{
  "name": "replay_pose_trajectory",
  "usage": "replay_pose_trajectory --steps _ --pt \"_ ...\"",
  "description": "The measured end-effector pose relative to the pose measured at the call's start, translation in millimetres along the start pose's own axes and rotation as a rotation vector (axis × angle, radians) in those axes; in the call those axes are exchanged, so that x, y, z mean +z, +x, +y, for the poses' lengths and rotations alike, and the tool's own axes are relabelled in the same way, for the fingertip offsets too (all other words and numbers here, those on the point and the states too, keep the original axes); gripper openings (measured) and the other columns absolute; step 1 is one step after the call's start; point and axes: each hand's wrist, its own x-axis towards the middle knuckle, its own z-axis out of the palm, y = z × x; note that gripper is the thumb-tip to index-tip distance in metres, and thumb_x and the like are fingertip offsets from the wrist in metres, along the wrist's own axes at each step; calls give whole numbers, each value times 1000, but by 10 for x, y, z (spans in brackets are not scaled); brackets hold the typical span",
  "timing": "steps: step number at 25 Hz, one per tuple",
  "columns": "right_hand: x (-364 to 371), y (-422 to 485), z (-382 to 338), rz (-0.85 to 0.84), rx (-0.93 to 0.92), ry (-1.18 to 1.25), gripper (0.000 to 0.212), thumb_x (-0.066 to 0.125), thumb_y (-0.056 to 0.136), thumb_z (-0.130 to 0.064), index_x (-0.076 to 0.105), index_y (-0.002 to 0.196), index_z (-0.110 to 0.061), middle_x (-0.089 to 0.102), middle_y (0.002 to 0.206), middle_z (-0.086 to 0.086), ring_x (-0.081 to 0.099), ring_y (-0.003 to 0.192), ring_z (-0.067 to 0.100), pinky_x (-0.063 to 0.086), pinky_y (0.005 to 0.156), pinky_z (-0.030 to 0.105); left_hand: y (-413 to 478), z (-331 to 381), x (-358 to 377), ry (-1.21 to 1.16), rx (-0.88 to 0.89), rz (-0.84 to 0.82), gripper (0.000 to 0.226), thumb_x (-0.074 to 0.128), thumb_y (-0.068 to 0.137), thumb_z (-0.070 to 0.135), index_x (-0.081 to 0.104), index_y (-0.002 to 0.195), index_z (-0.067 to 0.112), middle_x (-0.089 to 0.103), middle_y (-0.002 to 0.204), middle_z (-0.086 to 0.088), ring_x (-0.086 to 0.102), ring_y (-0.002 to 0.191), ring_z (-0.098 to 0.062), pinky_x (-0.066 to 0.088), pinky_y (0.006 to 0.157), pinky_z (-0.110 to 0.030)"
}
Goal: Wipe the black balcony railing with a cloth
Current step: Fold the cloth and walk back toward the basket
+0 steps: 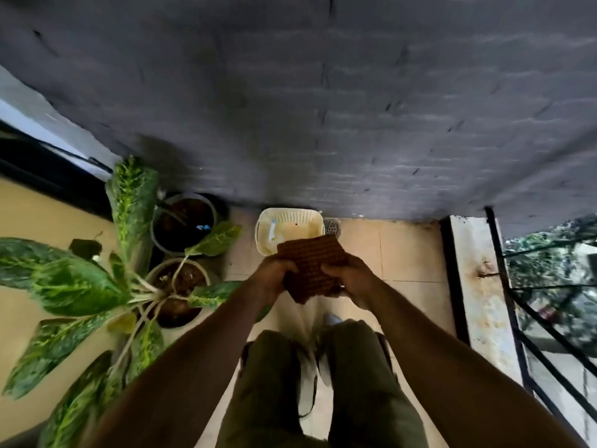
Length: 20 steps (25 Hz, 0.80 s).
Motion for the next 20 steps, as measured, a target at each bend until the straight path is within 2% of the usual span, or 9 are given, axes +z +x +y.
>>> replay_pose_trajectory --steps 2,6,9,11,12,14,16,18,20 --pt "-30 559 118 11 -8 5 34 69 92 -6 63 126 -8 72 116 20 71 96 35 60 71 43 527 -76 -71 35 53 73 34 50 83 -17 68 107 -2 73 97 -14 70 87 -31 58 65 -37" --pt "-110 1605 374 19 33 74 26 63 95 -5 64 119 -14 73 116 15 71 99 31 61 71 41 1601 -295 -258 45 90 140 36 64 86 -10 66 120 0 72 99 -9 68 96 -33 56 74 -37" --pt "-143 2533 597 75 100 101 32 56 95 -1 60 124 -12 71 119 16 68 107 35 61 71 41 2558 -504 -345 69 102 220 35 61 91 -10 62 125 -2 70 112 -17 67 96 -35 56 69 -35" --pt "-124 2998 666 143 138 117 36 50 96 0 57 129 -10 68 122 16 65 109 35 61 72 43 3045 -568 -309 185 140 306 31 59 96 -2 61 126 -2 67 113 -11 64 97 -29 56 61 -26" --pt "-114 3225 722 167 161 116 37 48 96 0 56 132 -10 67 121 15 65 106 33 59 71 43 3300 -610 -298 277 148 357 30 58 98 4 60 127 0 64 112 -8 63 101 -27 54 66 -21" --pt "-99 3703 849 191 175 101 38 45 99 -1 53 135 -9 65 112 10 63 93 25 55 66 37 3866 -708 -331 465 167 424 27 56 101 16 61 125 5 62 112 -9 59 108 -24 46 81 -26" --pt "-95 4057 960 166 187 90 32 45 99 1 55 128 -6 64 99 10 62 83 23 53 65 36 4277 -817 -404 598 164 454 23 55 100 16 60 121 7 57 105 -6 57 104 -23 42 83 -27" --pt "-62 4275 1029 140 207 58 18 49 100 -2 57 116 -4 63 93 11 63 87 26 56 77 42 4504 -925 -484 713 168 492 18 58 99 15 61 115 8 61 106 -8 61 111 -27 44 85 -29" --pt "-39 4419 1105 150 193 21 17 51 103 -9 58 118 -6 63 100 12 60 87 22 54 78 36 4616 -990 -547 834 203 496 20 61 97 19 61 114 8 65 114 -10 61 116 -29 47 92 -32"
